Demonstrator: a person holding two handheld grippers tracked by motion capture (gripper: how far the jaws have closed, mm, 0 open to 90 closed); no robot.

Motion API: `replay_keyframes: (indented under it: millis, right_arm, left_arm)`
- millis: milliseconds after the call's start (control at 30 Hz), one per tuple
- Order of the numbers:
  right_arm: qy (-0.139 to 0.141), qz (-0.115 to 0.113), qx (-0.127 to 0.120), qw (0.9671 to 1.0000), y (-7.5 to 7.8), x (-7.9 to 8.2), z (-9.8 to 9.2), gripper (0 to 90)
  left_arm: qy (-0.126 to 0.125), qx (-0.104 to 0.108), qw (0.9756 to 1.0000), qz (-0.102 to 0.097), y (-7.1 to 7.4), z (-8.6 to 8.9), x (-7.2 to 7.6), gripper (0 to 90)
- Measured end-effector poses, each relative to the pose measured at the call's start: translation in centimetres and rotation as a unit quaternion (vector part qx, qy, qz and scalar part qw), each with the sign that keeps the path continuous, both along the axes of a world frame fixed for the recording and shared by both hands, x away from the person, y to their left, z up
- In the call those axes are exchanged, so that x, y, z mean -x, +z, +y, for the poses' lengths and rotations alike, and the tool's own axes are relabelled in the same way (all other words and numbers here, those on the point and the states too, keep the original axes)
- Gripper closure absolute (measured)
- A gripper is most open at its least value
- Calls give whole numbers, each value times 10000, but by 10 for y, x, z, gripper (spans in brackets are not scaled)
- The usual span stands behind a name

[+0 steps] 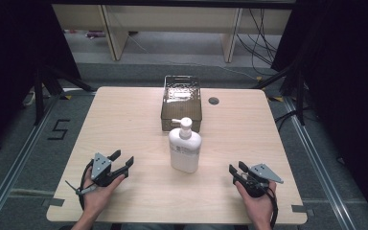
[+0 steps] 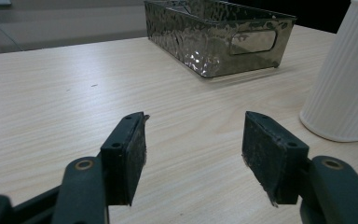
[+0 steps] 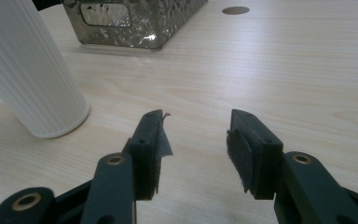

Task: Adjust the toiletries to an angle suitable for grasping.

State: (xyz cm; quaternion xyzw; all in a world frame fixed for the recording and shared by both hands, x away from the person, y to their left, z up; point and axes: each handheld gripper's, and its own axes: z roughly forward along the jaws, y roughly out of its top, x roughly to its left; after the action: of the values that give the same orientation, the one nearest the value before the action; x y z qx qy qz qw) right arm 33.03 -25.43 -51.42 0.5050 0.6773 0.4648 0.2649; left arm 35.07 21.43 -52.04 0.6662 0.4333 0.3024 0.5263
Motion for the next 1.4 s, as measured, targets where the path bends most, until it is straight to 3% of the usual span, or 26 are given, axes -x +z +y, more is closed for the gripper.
replay_keyframes:
  millis: [200,233,367,467,567,600,700,767,867,933,1400]
  right_arm:
    - [-5,-80,-25,10000,-1,0,1,564]
    - [12,-77,-5,10000,-1,0,1,566]
    - [74,-24,-26,10000,0,0,2,572]
    - [35,-57,22,10000,0,0,2,580]
    - [35,-50,21,10000,0,0,2,582]
    - [33,-20,20,10000,0,0,2,586]
    - [24,-10,107,9999,0,0,2,590]
    - [-29,157,-76,9998,1,2,5,590]
    - [5,69,19,10000,0,1,4,590]
    - [74,75,7,9999,1,1,3,590]
    - [75,52,83,9999,0,0,5,588]
  left_arm:
    - [-99,-28,9999,8,5,-5,5,434]
    - [-201,-4,9998,-74,8,-9,7,442]
    - [-341,-40,9993,-118,17,-17,11,521]
    - [-536,9,9983,-214,26,-29,14,584]
    - [-727,-71,9971,-212,32,-37,16,629]
    - [-777,-63,9968,-183,34,-41,17,681]
    - [-933,-14,9955,-171,39,-50,18,715]
    - [-1012,18,9947,-186,43,-55,19,731]
    - [-1116,77,9933,-276,48,-63,20,756]
    - [-1155,19,9930,-263,54,-69,20,778]
    - [-1282,209,9905,-457,82,-100,18,809]
